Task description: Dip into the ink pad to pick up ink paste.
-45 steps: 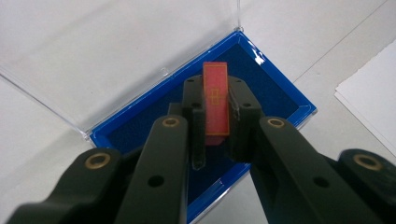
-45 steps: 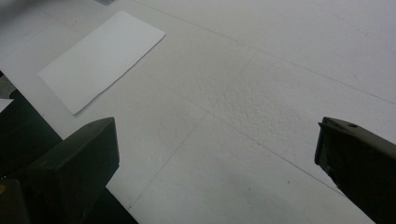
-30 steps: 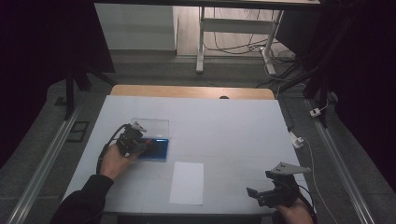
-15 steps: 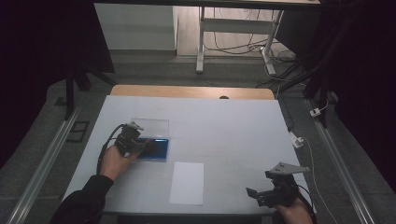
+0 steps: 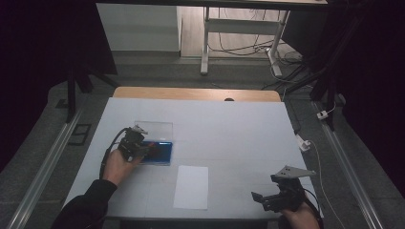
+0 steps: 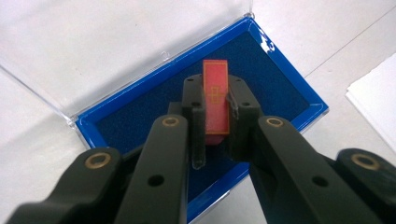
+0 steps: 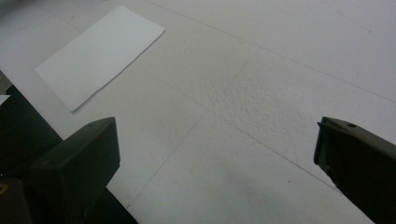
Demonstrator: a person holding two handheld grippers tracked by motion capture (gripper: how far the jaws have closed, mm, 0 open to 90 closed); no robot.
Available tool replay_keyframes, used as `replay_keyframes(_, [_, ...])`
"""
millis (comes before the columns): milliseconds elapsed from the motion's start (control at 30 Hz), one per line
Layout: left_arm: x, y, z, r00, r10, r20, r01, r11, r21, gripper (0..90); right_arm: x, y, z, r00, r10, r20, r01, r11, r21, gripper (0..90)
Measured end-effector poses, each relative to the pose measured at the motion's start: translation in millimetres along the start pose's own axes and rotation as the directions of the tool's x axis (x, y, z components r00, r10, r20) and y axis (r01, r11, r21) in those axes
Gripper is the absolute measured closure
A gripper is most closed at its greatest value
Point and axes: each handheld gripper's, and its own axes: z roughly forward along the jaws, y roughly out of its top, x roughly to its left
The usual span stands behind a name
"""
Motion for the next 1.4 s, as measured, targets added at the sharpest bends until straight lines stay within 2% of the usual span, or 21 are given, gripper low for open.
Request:
replay_keyframes(300, [-10.1, 3.3, -0.6, 0.9965, 0.056, -0.061, -0.055, 0.9983, 0.020, 80.0, -0.6, -0.3, -0.6, 1.0000, 0.007, -0.003, -0.007, 1.000, -0.010, 1.8])
replay_keyframes(500, [-5.3, 2.8, -2.4, 0.9987, 0.037, -0.036, -0.037, 0.9992, 0.014, 79.9, -1.3, -1.0, -1.7, 0.9999, 0.011, -0.012, -0.011, 1.000, -0.021, 1.8])
replay_keyframes(733, [-8.9, 3.8, -6.2, 0.9969, 0.056, -0.056, -0.056, 0.9984, 0.000, 79.8, -2.4, -1.3, -2.5, 0.9997, 0.019, -0.015, -0.019, 0.999, -0.027, 0.5])
replay_keyframes(1033, [-7.9, 4.3, -15.5, 0.9977, 0.056, -0.037, -0.058, 0.9978, -0.031, 79.8, -2.8, -1.4, -3.0, 0.9996, 0.023, -0.015, -0.024, 0.999, -0.029, 0.0])
replay_keyframes(1400, [-12.5, 4.1, -30.3, 0.9960, 0.089, -0.009, -0.090, 0.9929, -0.078, 79.7, -3.0, -1.6, -3.1, 0.9996, 0.023, -0.017, -0.024, 0.999, -0.031, 0.0])
